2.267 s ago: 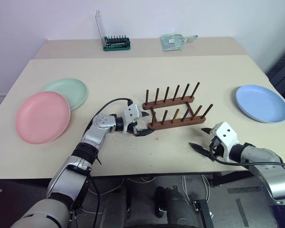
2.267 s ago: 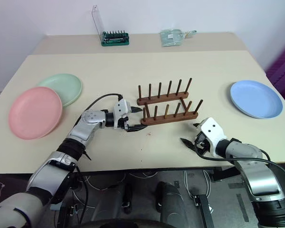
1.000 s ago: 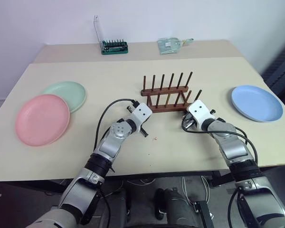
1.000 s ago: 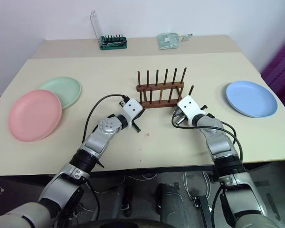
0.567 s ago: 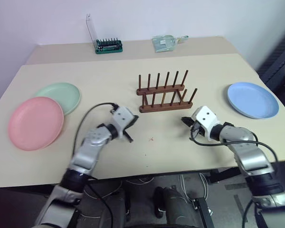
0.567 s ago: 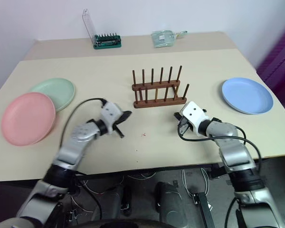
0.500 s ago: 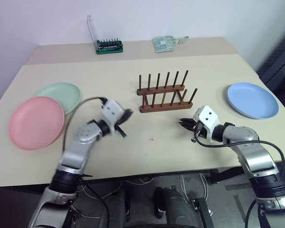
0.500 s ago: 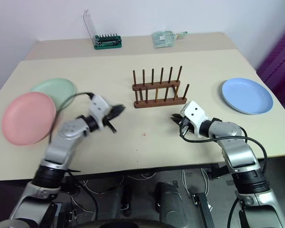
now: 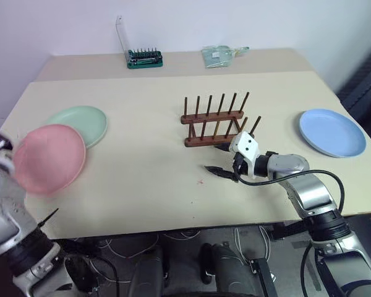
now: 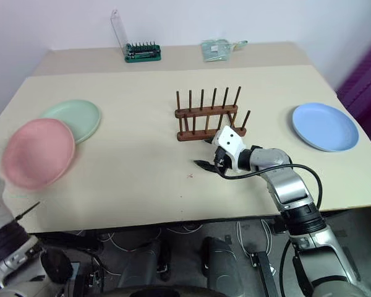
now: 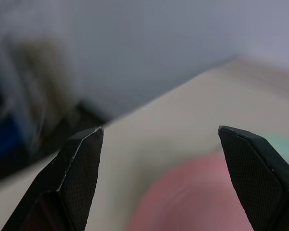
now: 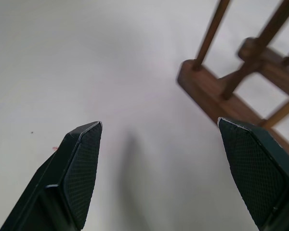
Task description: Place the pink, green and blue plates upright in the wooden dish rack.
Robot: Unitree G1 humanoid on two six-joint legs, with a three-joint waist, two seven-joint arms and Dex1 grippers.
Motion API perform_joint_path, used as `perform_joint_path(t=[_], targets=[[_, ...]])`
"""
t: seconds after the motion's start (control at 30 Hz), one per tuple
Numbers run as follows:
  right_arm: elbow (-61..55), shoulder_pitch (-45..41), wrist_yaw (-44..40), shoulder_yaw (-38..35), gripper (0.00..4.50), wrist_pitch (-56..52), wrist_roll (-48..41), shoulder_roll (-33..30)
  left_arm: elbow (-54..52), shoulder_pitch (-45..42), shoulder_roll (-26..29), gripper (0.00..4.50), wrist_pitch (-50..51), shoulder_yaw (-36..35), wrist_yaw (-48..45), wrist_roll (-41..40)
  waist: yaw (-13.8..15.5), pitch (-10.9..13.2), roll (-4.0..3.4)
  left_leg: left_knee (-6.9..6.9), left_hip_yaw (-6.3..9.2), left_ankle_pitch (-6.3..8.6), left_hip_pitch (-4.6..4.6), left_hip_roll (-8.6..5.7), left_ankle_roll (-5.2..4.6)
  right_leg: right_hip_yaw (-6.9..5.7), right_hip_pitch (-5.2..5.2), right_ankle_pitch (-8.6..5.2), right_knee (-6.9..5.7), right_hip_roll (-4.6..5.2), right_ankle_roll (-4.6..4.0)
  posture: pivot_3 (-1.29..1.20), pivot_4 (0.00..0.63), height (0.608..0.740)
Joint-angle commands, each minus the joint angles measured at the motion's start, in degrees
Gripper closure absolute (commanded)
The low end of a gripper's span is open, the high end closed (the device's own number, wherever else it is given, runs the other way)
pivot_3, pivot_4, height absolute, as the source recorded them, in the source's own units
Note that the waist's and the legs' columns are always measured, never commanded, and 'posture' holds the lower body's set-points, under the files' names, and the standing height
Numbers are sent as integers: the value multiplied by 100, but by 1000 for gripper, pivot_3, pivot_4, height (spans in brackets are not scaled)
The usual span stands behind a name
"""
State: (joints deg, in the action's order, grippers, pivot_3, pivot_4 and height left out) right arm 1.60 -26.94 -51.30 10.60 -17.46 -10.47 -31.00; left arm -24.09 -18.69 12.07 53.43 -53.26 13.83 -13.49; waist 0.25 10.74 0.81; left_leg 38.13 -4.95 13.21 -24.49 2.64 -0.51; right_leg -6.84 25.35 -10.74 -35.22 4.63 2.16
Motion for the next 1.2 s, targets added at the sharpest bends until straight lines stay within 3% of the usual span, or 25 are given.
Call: perform_joint_path(t=[0.03, 0.27, 0.3, 0.4, 0.57, 0.83, 0.9, 1.0, 1.2], targets=[[151, -267, -80, -7, 590, 316, 55, 102, -749, 111, -450, 617, 580, -342, 109, -549, 58, 3, 30, 2, 2, 0, 0, 2, 2, -2, 0, -1, 0, -2, -6, 0, 150, 730], [360, -410, -115, 24, 590, 523, 135, 244, -415, 65, -949, 617, 1003, -849, 340, -1135, 41, 2, 35, 0, 1, 10, -1, 7, 21, -10, -2, -2, 5, 0, -11, 0, 150, 730], [349, -396, -101, 15, 551, 528, 142, 256, -304, 28, -918, 855, 999, -825, 274, -1241, 42, 2, 33, -2, 1, 10, 0, 8, 21, -10, -1, -2, 4, -1, -11, 0, 150, 730], [213, -261, -55, -30, 532, 526, 151, 227, -56, 22, -810, 1903, 960, -593, 186, -1312, 53, 2, 33, -3, 1, 9, 1, 10, 20, -10, 0, -2, 1, -6, -12, 0, 150, 730], [-199, 33, -27, -149, 532, 363, 68, 86, 137, -18, -844, 4479, 770, -546, 328, -1420, 61, 2, 33, -2, -2, 10, 0, 7, 21, -10, -2, -2, 6, 3, -12, 0, 150, 730], [-849, 325, -65, -319, 532, 138, -19, -208, -161, 42, -925, 4479, -206, 34, -28, -1775, 54, 0, 29, -3, -1, 11, -1, 11, 23, -10, 0, -3, 8, 2, -13, 0, 150, 730], [-1300, 189, -366, -461, 13, -447, -616, -310, -506, 25, -826, 4500, -564, 528, -265, -1720, 56, 8, 41, -3, -2, 11, -5, 10, 23, -10, 1, -3, 13, 5, -13, 0, 150, 730], [-1637, -5, -483, -528, 13, -766, -939, -341, -658, -72, -676, 4500, -824, 964, -359, -1682, 44, 9, 42, -4, -1, 12, -14, 12, 25, -10, 6, -3, 17, 5, -14, 0, 150, 730], [-1333, -1097, 84, 29, 13, 657, 245, 50, -225, -1304, 178, 4500, -954, 3266, -578, -701, 67, 14, 39, -5, 2, 13, -17, 16, 27, -16, 10, 0, 20, -8, -17, 0, 150, 730]])
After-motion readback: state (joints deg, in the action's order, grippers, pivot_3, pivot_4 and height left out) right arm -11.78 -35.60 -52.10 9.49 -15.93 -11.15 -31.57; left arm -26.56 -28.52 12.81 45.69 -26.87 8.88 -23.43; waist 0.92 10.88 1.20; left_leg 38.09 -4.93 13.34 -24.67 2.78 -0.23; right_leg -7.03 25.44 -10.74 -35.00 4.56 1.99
